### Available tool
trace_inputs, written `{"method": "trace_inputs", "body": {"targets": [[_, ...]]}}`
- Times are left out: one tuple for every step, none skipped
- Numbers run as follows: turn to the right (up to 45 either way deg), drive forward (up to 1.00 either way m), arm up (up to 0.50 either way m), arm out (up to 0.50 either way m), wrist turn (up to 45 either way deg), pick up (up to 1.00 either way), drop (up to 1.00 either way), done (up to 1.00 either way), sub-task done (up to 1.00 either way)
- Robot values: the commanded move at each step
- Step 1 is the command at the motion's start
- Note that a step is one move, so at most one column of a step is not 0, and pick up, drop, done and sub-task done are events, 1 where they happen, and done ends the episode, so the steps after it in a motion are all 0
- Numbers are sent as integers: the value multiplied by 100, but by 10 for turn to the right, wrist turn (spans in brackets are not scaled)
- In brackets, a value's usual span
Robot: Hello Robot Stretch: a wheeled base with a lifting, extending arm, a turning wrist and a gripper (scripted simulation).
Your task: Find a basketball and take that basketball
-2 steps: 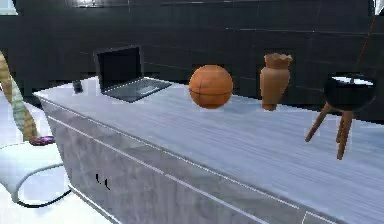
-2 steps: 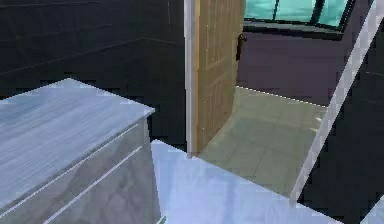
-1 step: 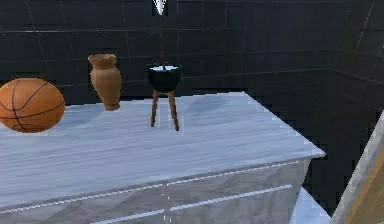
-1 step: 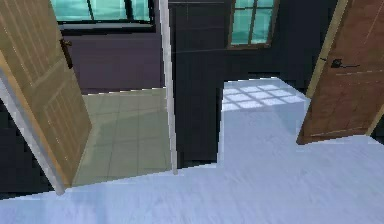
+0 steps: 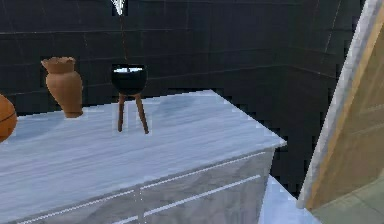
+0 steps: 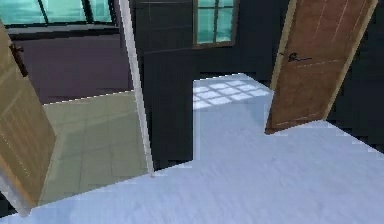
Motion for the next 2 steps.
{"method": "trace_inputs", "body": {"targets": [[0, 25, 0, 0, 0, 0, 0, 0, 0], [-450, 0, 0, 0, 0, 0, 0, 0, 0]]}}
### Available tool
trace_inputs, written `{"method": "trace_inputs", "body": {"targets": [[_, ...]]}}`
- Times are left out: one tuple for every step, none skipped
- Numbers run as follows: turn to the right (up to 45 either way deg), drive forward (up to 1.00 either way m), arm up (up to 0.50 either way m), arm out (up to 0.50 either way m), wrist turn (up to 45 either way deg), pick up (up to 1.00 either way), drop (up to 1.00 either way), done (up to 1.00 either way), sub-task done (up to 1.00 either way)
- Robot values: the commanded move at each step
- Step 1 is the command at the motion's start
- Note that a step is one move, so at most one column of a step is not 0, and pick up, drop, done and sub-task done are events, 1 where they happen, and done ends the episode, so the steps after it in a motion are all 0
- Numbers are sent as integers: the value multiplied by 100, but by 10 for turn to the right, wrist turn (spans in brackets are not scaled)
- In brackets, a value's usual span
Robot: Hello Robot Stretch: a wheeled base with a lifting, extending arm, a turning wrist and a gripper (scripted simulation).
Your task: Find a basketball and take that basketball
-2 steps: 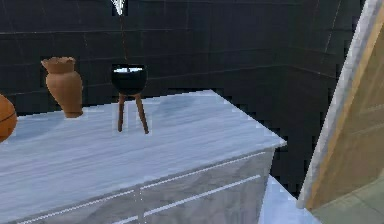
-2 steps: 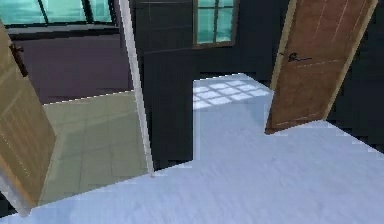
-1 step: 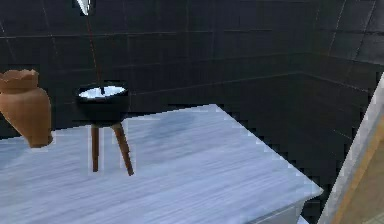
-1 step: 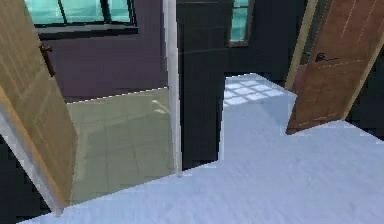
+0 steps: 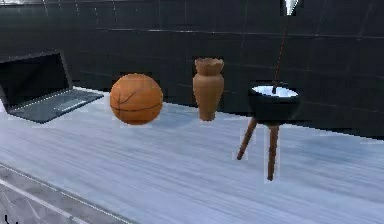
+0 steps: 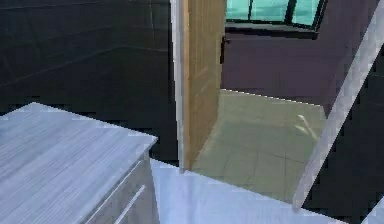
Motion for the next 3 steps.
{"method": "trace_inputs", "body": {"targets": [[-450, 0, 0, 0, 0, 0, 0, 0, 0], [-450, 0, 0, 0, 0, 0, 0, 0, 0], [-120, 0, 0, 0, 0, 0, 0, 0, 0]]}}
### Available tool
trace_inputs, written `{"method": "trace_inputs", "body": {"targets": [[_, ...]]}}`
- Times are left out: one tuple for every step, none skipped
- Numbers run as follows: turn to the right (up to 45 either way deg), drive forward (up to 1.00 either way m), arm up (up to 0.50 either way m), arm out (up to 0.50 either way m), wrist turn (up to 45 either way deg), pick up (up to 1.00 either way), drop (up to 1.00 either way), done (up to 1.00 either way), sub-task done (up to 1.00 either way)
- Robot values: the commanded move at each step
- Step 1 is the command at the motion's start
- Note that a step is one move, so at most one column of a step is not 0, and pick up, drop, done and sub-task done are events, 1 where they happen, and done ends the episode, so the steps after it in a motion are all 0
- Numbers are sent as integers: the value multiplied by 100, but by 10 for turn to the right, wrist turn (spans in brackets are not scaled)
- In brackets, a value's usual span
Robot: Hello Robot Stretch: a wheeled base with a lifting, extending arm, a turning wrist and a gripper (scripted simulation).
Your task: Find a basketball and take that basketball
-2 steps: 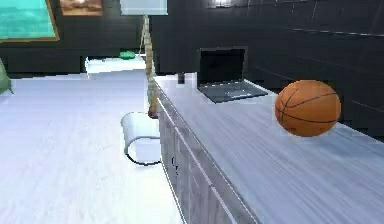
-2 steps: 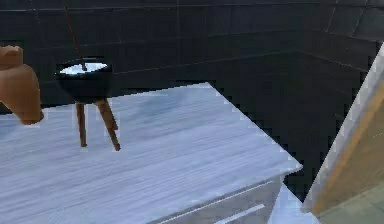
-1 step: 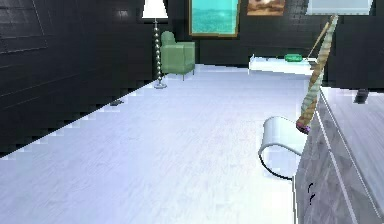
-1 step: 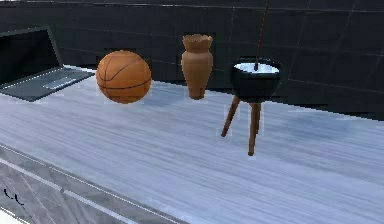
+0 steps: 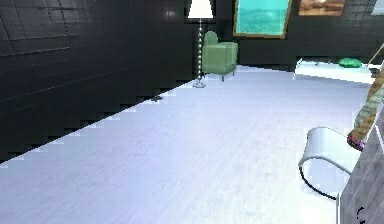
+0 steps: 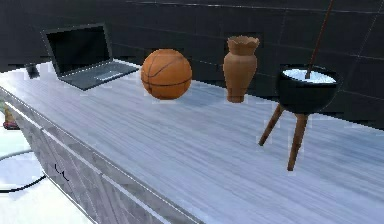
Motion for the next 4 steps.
{"method": "trace_inputs", "body": {"targets": [[0, 0, 50, 0, 0, 0, 0, 0, 0], [0, 0, 38, 0, 0, 0, 0, 0, 0], [0, 0, 0, 50, 0, 0, 0, 0, 0], [0, 0, 0, 0, 450, 0, 0, 0, 0]]}}
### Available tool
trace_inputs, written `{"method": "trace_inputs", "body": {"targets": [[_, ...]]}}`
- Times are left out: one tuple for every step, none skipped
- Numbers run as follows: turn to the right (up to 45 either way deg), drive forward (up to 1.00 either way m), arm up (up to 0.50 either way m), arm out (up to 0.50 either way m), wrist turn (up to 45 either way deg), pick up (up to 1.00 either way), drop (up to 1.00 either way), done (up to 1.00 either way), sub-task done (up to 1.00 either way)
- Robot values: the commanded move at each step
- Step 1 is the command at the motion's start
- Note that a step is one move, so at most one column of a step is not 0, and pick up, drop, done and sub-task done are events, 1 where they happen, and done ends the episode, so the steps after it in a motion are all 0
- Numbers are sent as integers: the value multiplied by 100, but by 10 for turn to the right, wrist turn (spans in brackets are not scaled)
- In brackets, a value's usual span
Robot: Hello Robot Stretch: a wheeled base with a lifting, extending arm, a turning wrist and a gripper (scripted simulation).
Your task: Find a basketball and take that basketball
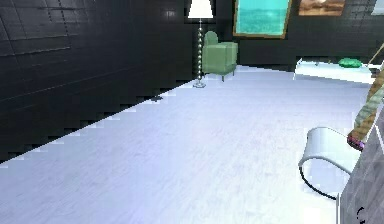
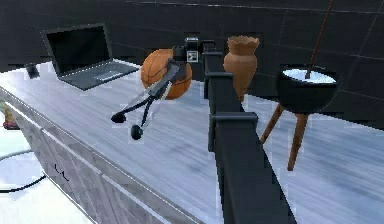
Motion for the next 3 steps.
{"method": "trace_inputs", "body": {"targets": [[0, 0, 0, 0, 450, 0, 0, 0, 0], [0, 0, 0, 0, 450, 0, 0, 0, 0], [0, 0, 0, 0, 210, 0, 0, 0, 0]]}}
